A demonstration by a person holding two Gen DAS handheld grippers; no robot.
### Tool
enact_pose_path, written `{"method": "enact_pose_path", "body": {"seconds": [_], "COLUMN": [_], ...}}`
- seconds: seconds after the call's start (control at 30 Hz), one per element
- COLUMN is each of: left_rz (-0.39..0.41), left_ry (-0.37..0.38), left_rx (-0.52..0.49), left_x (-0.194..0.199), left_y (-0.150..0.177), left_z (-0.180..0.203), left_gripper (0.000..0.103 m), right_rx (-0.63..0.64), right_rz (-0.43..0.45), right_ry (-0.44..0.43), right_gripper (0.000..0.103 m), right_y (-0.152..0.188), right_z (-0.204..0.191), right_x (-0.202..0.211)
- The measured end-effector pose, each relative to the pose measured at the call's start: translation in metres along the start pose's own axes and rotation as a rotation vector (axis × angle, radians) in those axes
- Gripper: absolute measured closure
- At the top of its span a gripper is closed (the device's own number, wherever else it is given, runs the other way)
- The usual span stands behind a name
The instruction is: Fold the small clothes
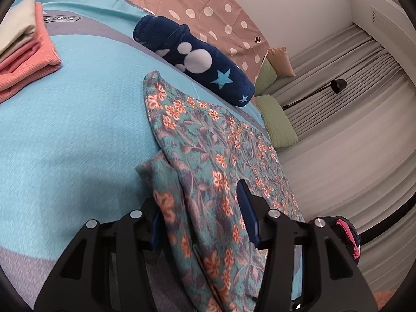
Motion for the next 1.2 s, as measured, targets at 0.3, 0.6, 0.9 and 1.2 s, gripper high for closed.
{"method": "enact_pose_path", "body": {"seconds": [0.3,0.6,0.9,1.2], "left_rz": [0.001,-0.008,0.024,0.042], "left_ry": [-0.013,-0.037,-0.047,-0.131], "left_rx": [0.006,0.057,0.038,-0.04], "left_x": [-0.009,-0.01,-0.007,-0.022], "left_y": [-0.005,-0.011,-0.031,-0.04], "left_z": [-0.002,-0.002,0.048,0.11], "left_gripper": [0.067,0.092,0.093,0.095], "right_rx": [-0.005,-0.058,-0.307,-0.493], "right_rz": [-0.005,0.063,0.174,0.25], "right_ry": [0.045,0.022,-0.014,-0.06], "right_gripper": [0.047,0.088,0.09,0.09], "right_y": [-0.005,-0.009,-0.002,0.02], "right_z": [0.0,0.009,0.066,0.111], "right_x": [-0.01,0.007,0.058,0.092]}}
Point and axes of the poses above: each gripper's, at about its wrist camera, not at the fingertips, and x roughly against the way its jaws point, z to its right, y to its underside, the point moved 6 cm from there along -x, roughly the way its jaws point, and after that the axes turned 14 degrees about -y, right-handed, at the moved point
